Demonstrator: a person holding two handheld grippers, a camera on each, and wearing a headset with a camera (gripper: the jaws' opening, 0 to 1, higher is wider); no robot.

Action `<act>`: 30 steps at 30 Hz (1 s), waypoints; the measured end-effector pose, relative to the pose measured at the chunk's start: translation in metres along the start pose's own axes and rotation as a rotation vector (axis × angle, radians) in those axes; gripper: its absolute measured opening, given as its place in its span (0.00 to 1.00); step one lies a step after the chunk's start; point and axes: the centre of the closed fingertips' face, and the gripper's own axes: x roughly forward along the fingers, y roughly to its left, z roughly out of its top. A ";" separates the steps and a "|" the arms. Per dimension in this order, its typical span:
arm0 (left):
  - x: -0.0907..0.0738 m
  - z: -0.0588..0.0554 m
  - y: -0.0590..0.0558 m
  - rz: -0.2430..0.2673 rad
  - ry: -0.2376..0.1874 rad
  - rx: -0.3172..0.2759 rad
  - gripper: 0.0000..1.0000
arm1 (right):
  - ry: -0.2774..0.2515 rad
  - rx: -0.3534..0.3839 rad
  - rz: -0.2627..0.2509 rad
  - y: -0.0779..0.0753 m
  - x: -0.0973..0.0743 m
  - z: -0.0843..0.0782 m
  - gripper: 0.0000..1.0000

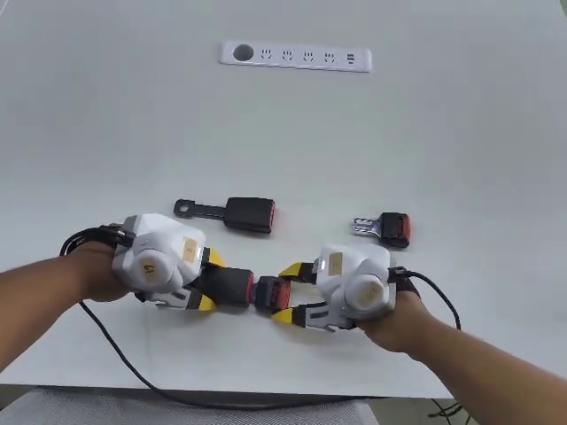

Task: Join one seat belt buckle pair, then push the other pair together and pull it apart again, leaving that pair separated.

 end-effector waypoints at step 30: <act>-0.001 0.002 0.000 -0.021 -0.076 -0.014 0.32 | -0.058 0.042 -0.015 -0.003 -0.002 -0.001 0.31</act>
